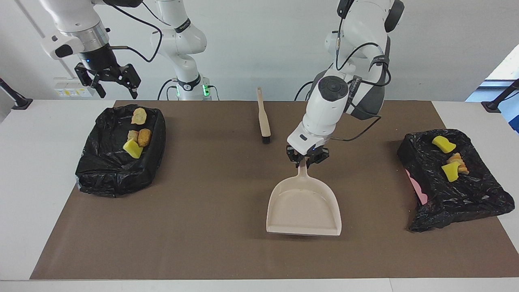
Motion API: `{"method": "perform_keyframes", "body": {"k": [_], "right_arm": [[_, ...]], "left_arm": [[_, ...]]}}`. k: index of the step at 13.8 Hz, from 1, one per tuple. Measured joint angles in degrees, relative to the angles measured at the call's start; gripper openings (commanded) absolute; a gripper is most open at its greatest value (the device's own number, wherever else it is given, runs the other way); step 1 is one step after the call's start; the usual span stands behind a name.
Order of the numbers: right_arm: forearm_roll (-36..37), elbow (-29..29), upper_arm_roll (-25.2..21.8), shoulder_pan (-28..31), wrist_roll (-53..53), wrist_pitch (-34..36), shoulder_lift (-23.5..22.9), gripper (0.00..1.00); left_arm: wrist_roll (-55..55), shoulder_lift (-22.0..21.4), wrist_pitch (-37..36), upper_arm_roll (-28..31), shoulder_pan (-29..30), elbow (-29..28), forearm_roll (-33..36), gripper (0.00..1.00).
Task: Sweep and dump trash in bin
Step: 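Bring the empty dustpan back to the table center with the left gripper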
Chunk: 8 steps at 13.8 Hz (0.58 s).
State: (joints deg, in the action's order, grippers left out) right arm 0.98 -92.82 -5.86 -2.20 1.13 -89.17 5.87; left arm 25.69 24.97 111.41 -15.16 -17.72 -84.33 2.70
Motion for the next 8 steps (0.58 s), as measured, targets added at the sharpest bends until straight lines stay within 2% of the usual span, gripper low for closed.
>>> {"method": "perform_keyframes", "body": {"k": [8], "right_arm": [[-0.01, -0.1, -0.3, -0.6, 0.0, 1.21, 0.0, 1.0]], "left_arm": [[3.93, 4.9, 4.07, -1.18, -3.23, 0.31, 1.49, 0.0]]}}
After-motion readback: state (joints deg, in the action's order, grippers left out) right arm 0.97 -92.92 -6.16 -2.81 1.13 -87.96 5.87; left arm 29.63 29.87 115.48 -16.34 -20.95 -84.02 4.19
